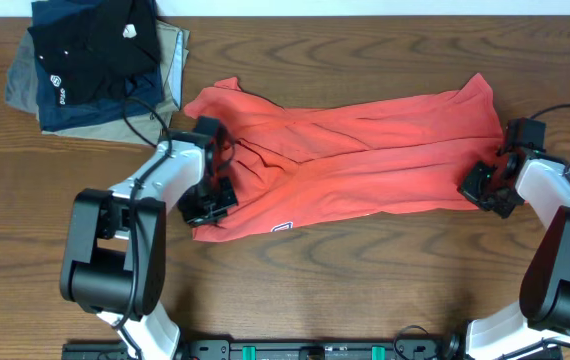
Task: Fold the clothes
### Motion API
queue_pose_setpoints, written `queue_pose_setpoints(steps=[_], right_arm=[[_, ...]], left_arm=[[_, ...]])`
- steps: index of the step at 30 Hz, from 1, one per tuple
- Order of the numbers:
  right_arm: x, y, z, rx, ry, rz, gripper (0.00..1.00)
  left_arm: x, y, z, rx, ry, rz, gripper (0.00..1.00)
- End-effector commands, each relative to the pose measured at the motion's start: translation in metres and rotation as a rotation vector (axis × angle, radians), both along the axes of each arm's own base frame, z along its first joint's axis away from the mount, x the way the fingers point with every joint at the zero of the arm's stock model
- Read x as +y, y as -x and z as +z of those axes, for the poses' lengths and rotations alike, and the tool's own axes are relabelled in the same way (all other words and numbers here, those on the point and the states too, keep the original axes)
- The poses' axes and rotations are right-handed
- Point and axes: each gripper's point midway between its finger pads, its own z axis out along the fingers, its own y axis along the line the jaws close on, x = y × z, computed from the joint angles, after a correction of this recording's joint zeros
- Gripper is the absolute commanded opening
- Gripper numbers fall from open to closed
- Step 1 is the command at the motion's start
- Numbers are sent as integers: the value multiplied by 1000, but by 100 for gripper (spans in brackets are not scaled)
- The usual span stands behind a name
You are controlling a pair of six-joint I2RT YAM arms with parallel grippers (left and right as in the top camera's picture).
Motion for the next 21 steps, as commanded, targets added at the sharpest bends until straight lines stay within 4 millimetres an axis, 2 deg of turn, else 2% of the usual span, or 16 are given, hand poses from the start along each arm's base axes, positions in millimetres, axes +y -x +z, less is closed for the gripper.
queue_pose_setpoints(steps=[1, 5, 8, 12, 14, 17, 19, 20, 21], right_arm=[[-18, 23, -7, 74, 22, -108, 1], [-27, 42, -3, 120, -5, -181, 1], [-32, 50, 7, 122, -7, -209, 2], [-39, 61, 36, 83, 14, -248, 1], [-41, 63, 53, 42, 28, -256, 1], [-31, 53, 81, -81, 4, -196, 1], [-19, 42, 97, -166, -28, -135, 1], [-15, 37, 103, -200, -37, -116, 1], [-12, 34, 106, -216, -33, -103, 1]], left_arm=[[26, 11, -4, 53, -92, 44, 6], [40, 14, 5, 59, -111, 78, 6], [45, 11, 21, 7, -126, 83, 6], [60, 11, 60, -106, -200, 125, 6], [58, 10, 79, -176, -183, 131, 6], [35, 0, 106, -310, -41, 68, 8], [8, -11, 120, -399, 105, -21, 17], [-7, -18, 126, -440, 177, -69, 25], [-17, -22, 128, -462, 223, -96, 26]])
